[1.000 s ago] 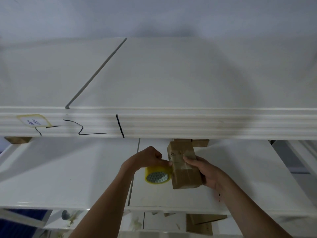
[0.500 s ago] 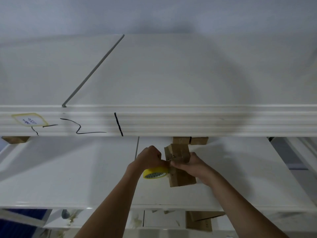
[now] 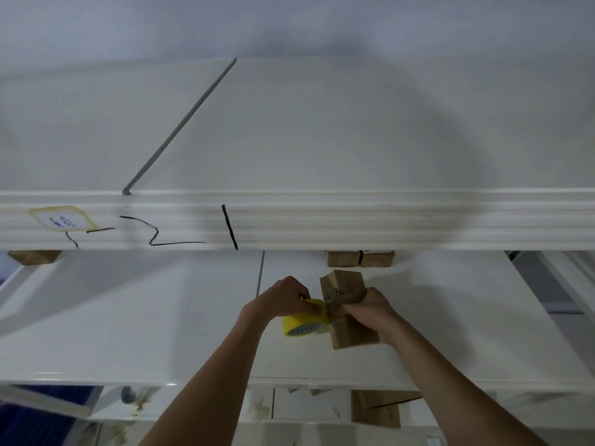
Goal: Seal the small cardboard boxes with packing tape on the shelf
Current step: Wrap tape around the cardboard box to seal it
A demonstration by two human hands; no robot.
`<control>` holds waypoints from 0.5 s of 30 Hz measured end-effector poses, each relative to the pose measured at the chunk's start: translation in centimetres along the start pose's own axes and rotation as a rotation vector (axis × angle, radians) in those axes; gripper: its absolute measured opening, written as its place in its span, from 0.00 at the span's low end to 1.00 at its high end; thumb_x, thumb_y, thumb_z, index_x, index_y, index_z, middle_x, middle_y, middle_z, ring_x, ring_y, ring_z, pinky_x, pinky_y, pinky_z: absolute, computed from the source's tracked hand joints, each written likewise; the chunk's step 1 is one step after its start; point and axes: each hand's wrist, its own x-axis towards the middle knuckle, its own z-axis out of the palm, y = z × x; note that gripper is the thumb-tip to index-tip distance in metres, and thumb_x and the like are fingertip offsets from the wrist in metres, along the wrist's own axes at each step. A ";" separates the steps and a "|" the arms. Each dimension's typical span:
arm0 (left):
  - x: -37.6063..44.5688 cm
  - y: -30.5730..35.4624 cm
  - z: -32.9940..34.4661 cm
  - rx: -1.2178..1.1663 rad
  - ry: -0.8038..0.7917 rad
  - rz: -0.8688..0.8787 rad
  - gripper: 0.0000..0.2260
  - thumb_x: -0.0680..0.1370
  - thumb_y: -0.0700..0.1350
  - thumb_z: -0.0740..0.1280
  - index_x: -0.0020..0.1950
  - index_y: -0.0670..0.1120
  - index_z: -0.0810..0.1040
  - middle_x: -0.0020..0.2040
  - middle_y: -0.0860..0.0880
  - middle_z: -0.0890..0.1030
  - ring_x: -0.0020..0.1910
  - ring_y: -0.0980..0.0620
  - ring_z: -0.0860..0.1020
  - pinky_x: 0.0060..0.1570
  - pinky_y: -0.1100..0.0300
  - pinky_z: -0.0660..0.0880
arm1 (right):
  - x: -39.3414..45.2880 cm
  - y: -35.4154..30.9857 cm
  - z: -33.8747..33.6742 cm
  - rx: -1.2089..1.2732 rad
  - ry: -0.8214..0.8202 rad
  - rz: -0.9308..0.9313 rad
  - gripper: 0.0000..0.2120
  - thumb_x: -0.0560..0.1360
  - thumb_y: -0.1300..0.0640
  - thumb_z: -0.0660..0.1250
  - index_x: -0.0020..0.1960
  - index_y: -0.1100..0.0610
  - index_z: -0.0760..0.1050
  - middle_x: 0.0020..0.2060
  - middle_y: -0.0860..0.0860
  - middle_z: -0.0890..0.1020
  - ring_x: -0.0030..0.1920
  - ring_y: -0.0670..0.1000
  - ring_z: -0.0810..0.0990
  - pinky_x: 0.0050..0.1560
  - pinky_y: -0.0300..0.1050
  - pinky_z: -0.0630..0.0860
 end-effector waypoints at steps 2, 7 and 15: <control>0.2 -0.1 0.4 0.025 0.022 -0.026 0.18 0.74 0.59 0.73 0.50 0.44 0.84 0.39 0.53 0.76 0.37 0.58 0.73 0.32 0.67 0.67 | 0.1 0.2 0.0 -0.008 -0.009 0.018 0.26 0.59 0.48 0.83 0.54 0.52 0.80 0.48 0.51 0.85 0.50 0.52 0.83 0.53 0.52 0.82; 0.3 -1.1 1.0 0.164 0.016 -0.107 0.26 0.69 0.69 0.71 0.46 0.45 0.82 0.39 0.52 0.78 0.37 0.56 0.76 0.35 0.64 0.71 | -0.1 0.3 -0.6 0.010 -0.043 0.027 0.22 0.64 0.50 0.81 0.55 0.53 0.80 0.48 0.51 0.84 0.50 0.51 0.82 0.47 0.46 0.81; 0.3 -1.6 1.2 0.142 -0.011 -0.156 0.28 0.65 0.74 0.69 0.41 0.49 0.80 0.38 0.52 0.78 0.36 0.57 0.77 0.37 0.63 0.73 | 0.0 0.6 -0.7 0.100 -0.089 0.005 0.26 0.61 0.49 0.83 0.56 0.52 0.79 0.50 0.52 0.85 0.51 0.53 0.83 0.50 0.49 0.82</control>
